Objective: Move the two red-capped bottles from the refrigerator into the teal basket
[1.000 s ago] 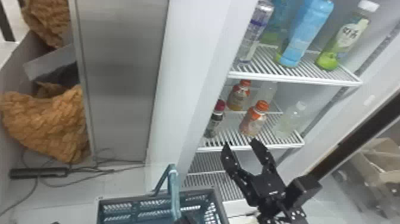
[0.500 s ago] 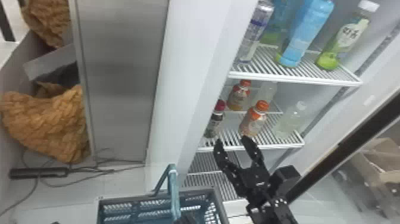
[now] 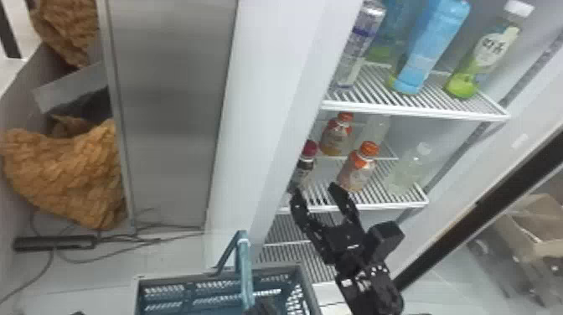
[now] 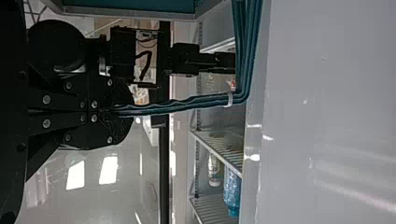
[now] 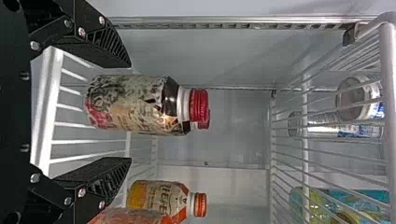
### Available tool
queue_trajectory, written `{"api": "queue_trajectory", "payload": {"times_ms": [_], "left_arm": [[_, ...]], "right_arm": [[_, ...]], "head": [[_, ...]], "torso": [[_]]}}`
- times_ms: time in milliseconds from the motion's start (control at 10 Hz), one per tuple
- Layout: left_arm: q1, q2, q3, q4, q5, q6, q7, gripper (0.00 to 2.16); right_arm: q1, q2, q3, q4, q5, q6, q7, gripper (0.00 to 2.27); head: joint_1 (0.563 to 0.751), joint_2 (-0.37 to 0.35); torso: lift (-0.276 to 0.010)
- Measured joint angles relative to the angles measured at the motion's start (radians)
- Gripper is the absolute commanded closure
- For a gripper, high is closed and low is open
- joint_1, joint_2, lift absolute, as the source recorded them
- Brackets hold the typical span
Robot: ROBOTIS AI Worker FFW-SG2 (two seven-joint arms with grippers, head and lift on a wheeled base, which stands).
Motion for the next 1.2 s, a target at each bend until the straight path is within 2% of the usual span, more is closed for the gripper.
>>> {"api": "queue_trajectory", "payload": {"times_ms": [700, 800, 1000, 1200], "left_arm": [[-0.008, 0.003, -0.009, 0.005, 0.001, 0.005, 0.0, 1.16], [-0.01, 0.004, -0.012, 0.008, 0.002, 0.005, 0.0, 1.16], [-0.012, 0.005, -0.014, 0.01, 0.004, 0.005, 0.0, 1.16], [-0.012, 0.006, -0.014, 0.011, 0.006, 0.005, 0.0, 1.16]], "right_arm": [[-0.159, -0.011, 0.051, 0.178, 0.007, -0.056, -0.021, 0.35], [-0.18, -0.014, 0.066, 0.204, -0.002, -0.065, -0.025, 0.42], [-0.199, -0.02, 0.103, 0.232, -0.049, -0.07, -0.037, 0.76], [-0.178, -0.022, 0.108, 0.19, -0.071, -0.07, -0.043, 0.76]], "head": [[0.695, -0.35], [0.695, -0.35], [0.695, -0.35], [0.695, -0.35]], "torso": [[-0.224], [-0.224], [-0.224], [-0.224]]}}
